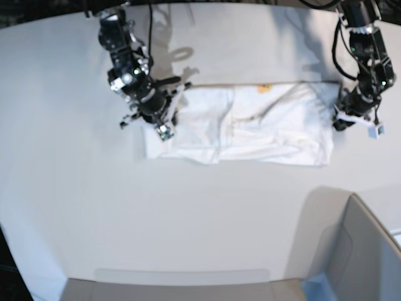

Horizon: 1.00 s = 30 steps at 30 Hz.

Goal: Layout the t-shirt on the table in an organized manner, then fold the t-shirt properly
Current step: 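Release the strip end with the left gripper and press the fold edge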

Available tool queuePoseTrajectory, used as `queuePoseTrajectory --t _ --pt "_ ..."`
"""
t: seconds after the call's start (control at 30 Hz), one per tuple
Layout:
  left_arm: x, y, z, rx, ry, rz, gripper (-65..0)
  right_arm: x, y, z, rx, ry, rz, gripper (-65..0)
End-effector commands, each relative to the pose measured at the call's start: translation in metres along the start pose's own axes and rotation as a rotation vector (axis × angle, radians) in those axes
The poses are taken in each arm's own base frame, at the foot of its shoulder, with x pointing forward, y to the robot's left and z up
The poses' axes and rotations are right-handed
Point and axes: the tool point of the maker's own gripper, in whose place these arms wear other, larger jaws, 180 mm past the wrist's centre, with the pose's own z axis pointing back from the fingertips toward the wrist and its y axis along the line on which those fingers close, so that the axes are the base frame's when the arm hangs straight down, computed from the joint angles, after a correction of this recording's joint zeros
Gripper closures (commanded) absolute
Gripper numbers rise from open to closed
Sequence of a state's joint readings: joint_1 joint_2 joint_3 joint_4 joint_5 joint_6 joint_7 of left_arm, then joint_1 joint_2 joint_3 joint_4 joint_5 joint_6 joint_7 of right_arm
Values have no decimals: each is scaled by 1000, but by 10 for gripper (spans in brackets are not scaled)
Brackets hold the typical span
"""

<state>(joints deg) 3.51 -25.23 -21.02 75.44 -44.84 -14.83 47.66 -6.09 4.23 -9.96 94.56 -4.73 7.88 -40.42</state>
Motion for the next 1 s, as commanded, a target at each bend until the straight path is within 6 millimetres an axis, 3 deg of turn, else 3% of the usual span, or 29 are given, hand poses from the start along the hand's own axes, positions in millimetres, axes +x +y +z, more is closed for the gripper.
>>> queuePoseTrajectory --t 0.0,0.1,0.27,0.47,0.67,0.97 --pt "3 4 2 16 7 -15 -207 8 -3 2 -11 -22 6 0" --pt "9 3 4 14 -6 -14 -221 7 -3 2 -11 -20 6 0" --pt "40 -22 14 -31 -86 -63 -229 7 -3 2 -11 -20 6 0" --pt "57 -45 26 -72 -143 -122 -246 6 -4 2 -12 -16 7 0" --pt "42 -45 25 -71 -96 -132 -251 6 -4 2 -12 -18 7 0" --pt "5 -76 7 -135 7 -211 -251 7 -4 2 -12 -21 7 0"
